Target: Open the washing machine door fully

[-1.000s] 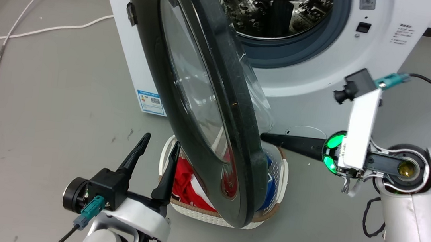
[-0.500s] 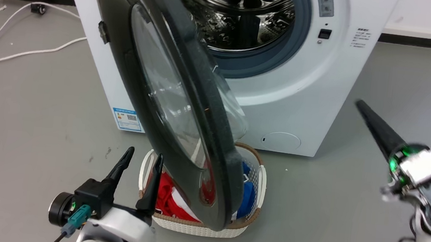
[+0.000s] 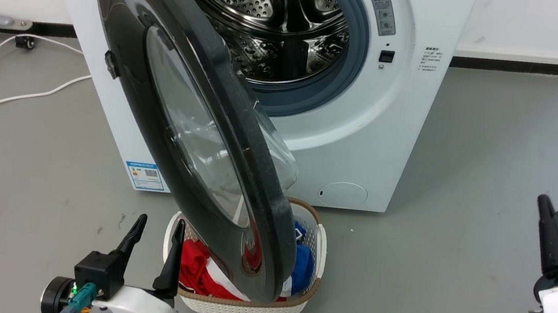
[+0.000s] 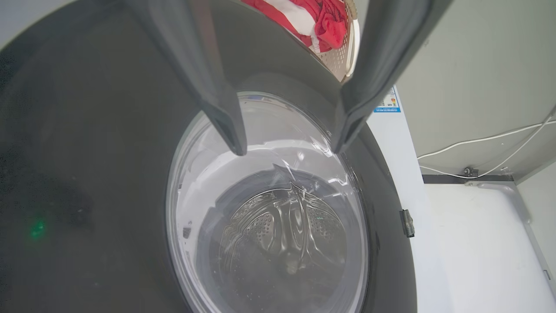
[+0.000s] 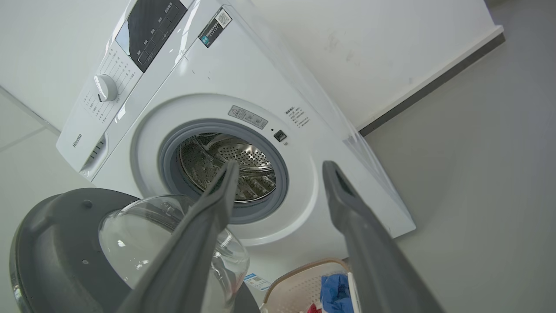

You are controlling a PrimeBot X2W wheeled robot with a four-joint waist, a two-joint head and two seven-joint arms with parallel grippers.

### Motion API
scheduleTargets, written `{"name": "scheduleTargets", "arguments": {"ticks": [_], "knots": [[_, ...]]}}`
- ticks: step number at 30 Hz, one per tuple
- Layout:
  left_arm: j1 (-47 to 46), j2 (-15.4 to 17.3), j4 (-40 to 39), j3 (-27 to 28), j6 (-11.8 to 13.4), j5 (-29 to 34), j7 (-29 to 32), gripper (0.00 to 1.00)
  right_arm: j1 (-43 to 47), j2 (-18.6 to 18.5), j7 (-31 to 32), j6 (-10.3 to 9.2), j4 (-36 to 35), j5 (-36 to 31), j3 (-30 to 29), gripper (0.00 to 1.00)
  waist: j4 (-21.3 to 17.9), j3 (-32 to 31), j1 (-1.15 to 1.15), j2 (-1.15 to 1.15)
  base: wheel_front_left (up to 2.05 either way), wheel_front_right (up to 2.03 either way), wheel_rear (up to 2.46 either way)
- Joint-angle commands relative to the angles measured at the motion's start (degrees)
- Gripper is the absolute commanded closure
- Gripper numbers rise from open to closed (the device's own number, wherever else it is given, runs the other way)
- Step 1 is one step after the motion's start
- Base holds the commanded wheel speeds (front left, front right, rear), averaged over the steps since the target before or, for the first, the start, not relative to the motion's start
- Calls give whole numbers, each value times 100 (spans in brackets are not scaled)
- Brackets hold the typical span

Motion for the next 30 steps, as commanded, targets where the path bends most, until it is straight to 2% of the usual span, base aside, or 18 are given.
{"name": "scheduleTargets", "arguments": {"ticks": [1,2,3,8,13,20,30], "knots": [[55,20,22,22,20,5,-14,0,68,-116,-217,0,-199,-466,62,0,-26,-14,0,0,0,0,0],[50,25,36,25,17,8,-14,0,96,-175,-349,0,-316,-800,122,0,-36,-22,0,0,0,0,0],[50,25,36,25,17,8,-14,0,96,-175,-349,0,-316,-800,122,0,-36,-22,0,0,0,0,0],[-8,37,68,44,5,-9,-14,0,214,-491,-933,0,-765,-2448,395,0,-62,-47,0,0,0,0,0],[-54,64,69,73,12,7,-14,0,483,-415,-1193,0,-931,-3427,744,0,-64,-41,0,0,0,0,0],[37,79,52,129,36,-4,-14,0,799,-276,-1570,0,-452,-3969,1198,0,-124,-50,0,0,0,0,0],[25,122,113,106,32,-4,-14,0,794,-206,-1886,0,141,-4012,1364,0,-87,-96,0,0,0,0,0]]}}
